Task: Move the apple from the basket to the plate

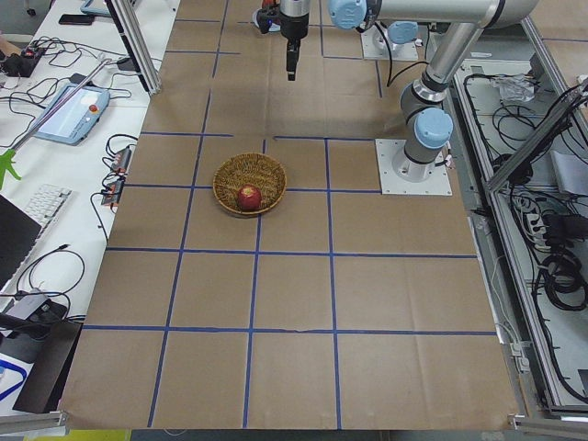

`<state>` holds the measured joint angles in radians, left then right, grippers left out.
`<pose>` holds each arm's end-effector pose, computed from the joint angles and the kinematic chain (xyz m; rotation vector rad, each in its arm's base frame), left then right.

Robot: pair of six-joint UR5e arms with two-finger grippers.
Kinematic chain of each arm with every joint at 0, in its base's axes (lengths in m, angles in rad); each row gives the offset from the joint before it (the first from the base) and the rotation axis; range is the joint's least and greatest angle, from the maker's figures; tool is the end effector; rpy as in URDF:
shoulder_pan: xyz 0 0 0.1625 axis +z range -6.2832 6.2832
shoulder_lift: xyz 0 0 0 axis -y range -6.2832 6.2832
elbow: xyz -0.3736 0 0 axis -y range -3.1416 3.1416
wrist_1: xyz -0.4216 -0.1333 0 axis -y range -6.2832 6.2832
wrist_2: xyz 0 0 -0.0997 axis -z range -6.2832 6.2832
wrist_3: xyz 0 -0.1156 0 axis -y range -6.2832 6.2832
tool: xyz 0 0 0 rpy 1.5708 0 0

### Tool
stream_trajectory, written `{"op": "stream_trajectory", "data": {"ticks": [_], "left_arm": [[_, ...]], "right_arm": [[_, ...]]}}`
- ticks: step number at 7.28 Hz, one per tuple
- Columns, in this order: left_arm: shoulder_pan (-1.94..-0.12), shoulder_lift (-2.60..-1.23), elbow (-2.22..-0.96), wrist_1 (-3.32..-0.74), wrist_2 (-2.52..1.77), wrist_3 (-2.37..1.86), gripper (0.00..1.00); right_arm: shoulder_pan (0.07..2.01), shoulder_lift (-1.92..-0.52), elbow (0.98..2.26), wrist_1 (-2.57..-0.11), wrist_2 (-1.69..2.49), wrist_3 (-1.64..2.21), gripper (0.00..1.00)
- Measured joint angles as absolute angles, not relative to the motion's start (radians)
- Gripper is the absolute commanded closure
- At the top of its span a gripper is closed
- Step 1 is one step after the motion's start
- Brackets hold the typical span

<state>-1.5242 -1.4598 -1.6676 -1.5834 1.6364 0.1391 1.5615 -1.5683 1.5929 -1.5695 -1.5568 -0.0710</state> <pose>-0.1032 -0.4854 0.4246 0.1421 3.0728 0.0069 0.1301 -0.5203 0.4076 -0.0962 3.1248 0.0396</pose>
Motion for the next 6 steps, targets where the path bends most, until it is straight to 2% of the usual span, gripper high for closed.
{"op": "stream_trajectory", "data": {"ticks": [6], "left_arm": [[-1.579, -1.469, -1.666, -1.584, 1.632, 0.126, 0.01]], "right_arm": [[1.565, -1.569, 1.594, -1.571, -1.548, -0.073, 0.00]]}}
